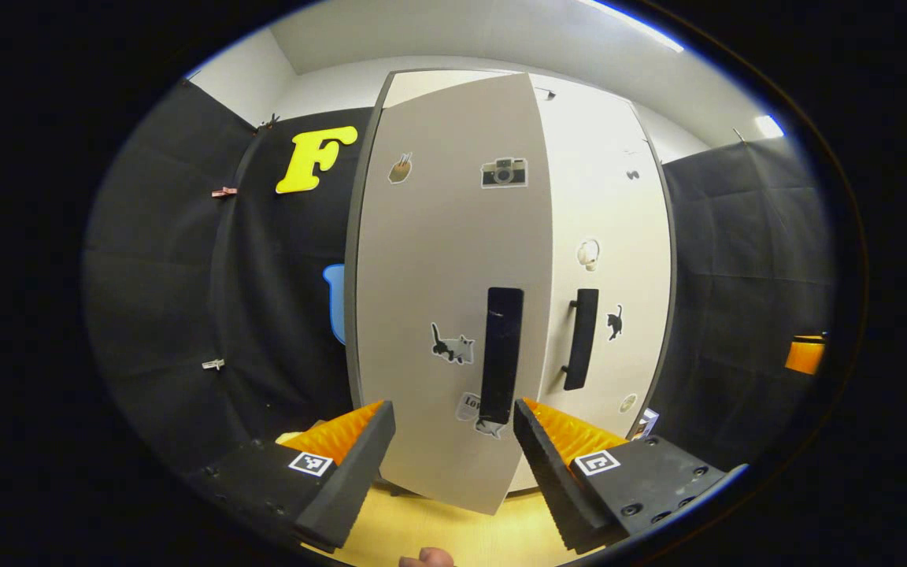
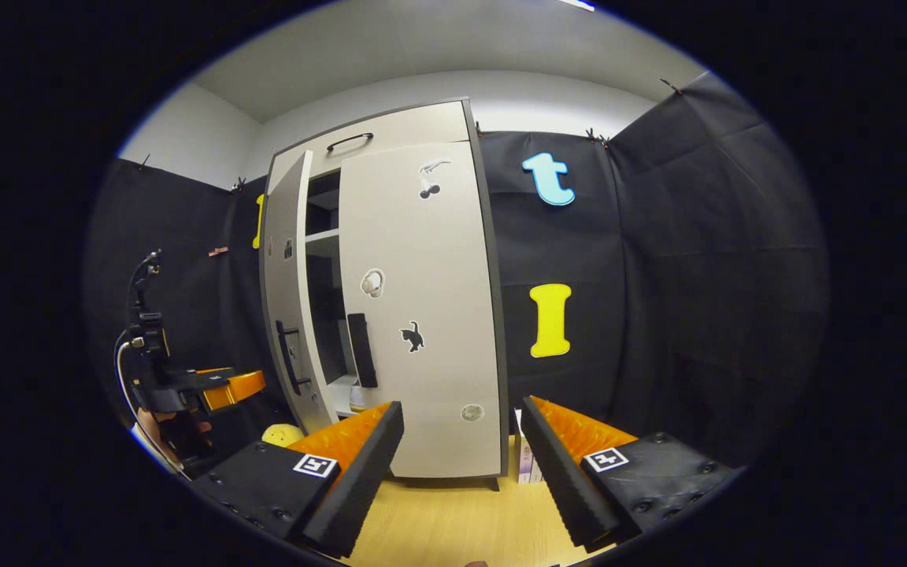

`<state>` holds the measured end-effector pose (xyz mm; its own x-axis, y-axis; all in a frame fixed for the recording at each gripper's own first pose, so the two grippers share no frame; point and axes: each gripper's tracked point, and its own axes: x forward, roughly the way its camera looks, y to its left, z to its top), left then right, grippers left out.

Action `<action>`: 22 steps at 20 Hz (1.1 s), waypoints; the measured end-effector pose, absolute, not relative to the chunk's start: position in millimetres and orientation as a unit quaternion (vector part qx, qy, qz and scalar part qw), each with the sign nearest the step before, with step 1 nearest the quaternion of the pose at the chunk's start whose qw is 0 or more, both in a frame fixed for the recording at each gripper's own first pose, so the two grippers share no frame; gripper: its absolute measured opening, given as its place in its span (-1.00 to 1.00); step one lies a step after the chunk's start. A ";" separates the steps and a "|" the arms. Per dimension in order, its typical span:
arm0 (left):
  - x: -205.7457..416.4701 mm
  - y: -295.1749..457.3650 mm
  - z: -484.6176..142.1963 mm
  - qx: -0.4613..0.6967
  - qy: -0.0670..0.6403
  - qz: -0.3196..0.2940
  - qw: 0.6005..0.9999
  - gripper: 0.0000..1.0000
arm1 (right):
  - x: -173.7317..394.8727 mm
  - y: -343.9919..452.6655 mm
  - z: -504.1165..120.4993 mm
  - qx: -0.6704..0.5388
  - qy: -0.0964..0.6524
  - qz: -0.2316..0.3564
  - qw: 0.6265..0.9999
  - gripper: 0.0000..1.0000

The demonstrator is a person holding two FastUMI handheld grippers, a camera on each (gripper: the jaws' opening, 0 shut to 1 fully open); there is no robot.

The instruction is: Grab one shoe with the right hand and put it into the shoe cabinet, grab the other shoe with the left hand and put it into the shoe cabinet; then close the right door with the right hand and the left door with the left hand.

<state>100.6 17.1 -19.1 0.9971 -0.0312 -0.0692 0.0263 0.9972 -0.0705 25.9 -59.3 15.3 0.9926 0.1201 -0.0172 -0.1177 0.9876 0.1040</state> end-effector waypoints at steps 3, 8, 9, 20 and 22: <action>93.7 10.8 -13.4 -0.037 0.030 -0.020 0.999 0.90 | 27.5 -60.6 21.8 0.043 0.002 0.061 0.997 0.95; 77.1 2.1 -3.5 -0.030 0.023 -0.027 0.999 0.90 | 28.4 -49.6 23.1 0.036 -0.001 0.076 0.996 0.95; 76.5 1.0 -1.0 -0.029 0.020 -0.029 0.999 0.90 | 27.6 -45.6 22.9 0.035 -0.001 0.080 0.996 0.95; 48.4 -5.3 11.8 -0.023 0.001 -0.041 0.999 0.90 | 20.4 -7.8 23.5 0.025 -0.005 0.109 0.994 0.95; 45.3 -5.3 12.2 -0.025 -0.001 -0.042 0.999 0.90 | 19.0 -4.9 23.1 0.023 -0.005 0.109 0.994 0.95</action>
<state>45.3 -5.3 12.2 0.9964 -0.0846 0.0035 0.0847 0.9951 -0.0502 19.0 -4.9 23.1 0.9760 0.2171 0.0157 -0.2176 0.9751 0.0439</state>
